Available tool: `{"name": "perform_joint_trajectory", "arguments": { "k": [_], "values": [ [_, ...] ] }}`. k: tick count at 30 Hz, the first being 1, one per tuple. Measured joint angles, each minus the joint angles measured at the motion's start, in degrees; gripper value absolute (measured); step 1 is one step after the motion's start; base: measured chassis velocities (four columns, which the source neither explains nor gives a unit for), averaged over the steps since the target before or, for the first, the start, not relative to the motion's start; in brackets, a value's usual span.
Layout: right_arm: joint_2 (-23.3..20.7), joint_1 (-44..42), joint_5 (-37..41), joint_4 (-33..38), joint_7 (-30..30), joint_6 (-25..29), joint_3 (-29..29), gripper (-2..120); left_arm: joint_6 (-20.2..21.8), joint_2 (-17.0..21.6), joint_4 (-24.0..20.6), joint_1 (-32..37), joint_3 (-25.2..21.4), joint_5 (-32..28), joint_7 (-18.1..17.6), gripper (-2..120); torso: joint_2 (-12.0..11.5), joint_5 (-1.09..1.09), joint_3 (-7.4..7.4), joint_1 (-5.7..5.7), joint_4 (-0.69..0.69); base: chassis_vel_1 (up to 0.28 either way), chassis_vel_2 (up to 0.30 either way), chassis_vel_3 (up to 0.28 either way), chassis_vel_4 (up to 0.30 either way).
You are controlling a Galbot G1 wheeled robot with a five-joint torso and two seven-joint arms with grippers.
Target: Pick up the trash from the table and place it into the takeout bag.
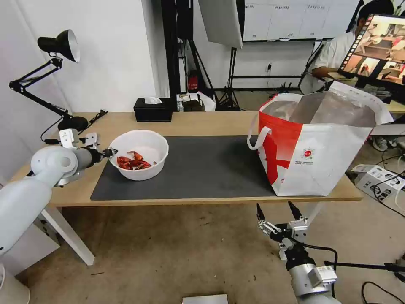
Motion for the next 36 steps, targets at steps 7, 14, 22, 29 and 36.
{"name": "perform_joint_trajectory", "arguments": {
  "k": [7,14,22,29,36],
  "values": [
    [0.0,0.0,0.0,0.0,0.0,0.0,0.0,100,-0.81,1.06,-1.18,-0.65,0.09,-1.77,0.03,0,0.0,0.0,0.0,0.0,0.01,0.0,0.0,0.0,0.0],
    [0.0,0.0,0.0,0.0,0.0,0.0,0.0,100,-1.61,1.4,-5.03,-4.87,1.31,-4.36,0.05,0,0.0,0.0,0.0,0.0,0.01,0.0,0.0,0.0,0.0],
    [0.0,0.0,0.0,0.0,0.0,0.0,0.0,100,-2.4,-1.54,-9.58,-12.71,6.64,-6.61,-1.91,0,0.0,0.01,0.0,0.0,0.0,0.0,0.0,0.0,0.0],
    [0.0,0.0,0.0,0.0,0.0,0.0,0.0,100,-3.13,-6.38,-9.93,-18.74,12.77,-7.02,-3.08,0,0.0,0.01,0.0,0.0,0.0,0.0,0.0,0.0,0.0],
    [0.0,0.0,0.0,0.0,0.0,0.0,0.0,100,-3.86,-11.46,-6.79,-24.26,16.81,-7.43,-3.92,0,0.0,0.01,0.01,0.0,0.0,0.0,0.0,0.0,0.0]
  ]
}}
